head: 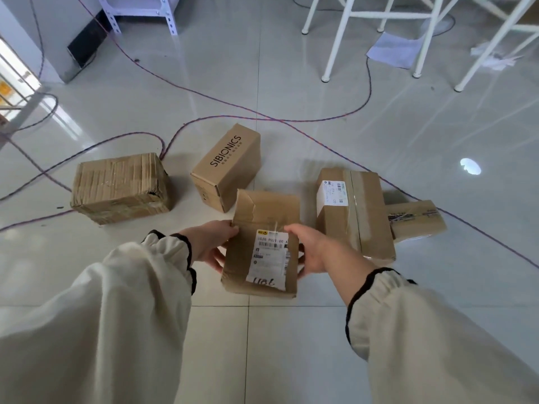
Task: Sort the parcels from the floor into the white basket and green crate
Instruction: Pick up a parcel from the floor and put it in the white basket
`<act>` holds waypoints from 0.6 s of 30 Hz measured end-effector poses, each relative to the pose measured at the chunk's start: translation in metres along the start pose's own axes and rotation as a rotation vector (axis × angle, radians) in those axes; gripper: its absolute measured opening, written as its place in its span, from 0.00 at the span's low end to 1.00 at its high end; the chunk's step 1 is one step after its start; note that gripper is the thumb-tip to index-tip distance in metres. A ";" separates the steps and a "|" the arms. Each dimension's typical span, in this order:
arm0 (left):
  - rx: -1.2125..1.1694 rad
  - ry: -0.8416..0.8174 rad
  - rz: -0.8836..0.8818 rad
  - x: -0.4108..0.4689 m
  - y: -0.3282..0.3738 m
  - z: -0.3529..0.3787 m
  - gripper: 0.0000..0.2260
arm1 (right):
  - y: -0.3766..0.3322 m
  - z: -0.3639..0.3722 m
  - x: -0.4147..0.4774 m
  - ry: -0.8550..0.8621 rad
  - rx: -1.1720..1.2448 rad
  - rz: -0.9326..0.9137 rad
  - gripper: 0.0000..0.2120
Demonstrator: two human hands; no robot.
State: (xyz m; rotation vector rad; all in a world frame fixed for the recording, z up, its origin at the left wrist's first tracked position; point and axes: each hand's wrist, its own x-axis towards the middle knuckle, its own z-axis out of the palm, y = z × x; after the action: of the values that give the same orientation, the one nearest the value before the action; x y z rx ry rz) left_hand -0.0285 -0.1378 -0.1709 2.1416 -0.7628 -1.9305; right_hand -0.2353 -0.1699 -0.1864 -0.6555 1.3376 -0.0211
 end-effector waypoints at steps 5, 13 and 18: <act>0.035 -0.040 0.001 -0.080 0.045 -0.007 0.16 | -0.015 -0.004 -0.076 0.035 0.129 -0.002 0.18; -0.075 -0.129 0.080 -0.269 0.149 -0.003 0.08 | -0.105 -0.026 -0.319 0.135 0.152 -0.041 0.16; 0.009 -0.205 0.095 -0.430 0.240 0.017 0.08 | -0.156 -0.047 -0.511 0.227 0.137 -0.069 0.23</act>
State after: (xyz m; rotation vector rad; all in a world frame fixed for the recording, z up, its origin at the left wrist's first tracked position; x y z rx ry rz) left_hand -0.1244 -0.1388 0.3122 1.8949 -0.8922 -2.1217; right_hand -0.3556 -0.1253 0.3339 -0.5952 1.5158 -0.2478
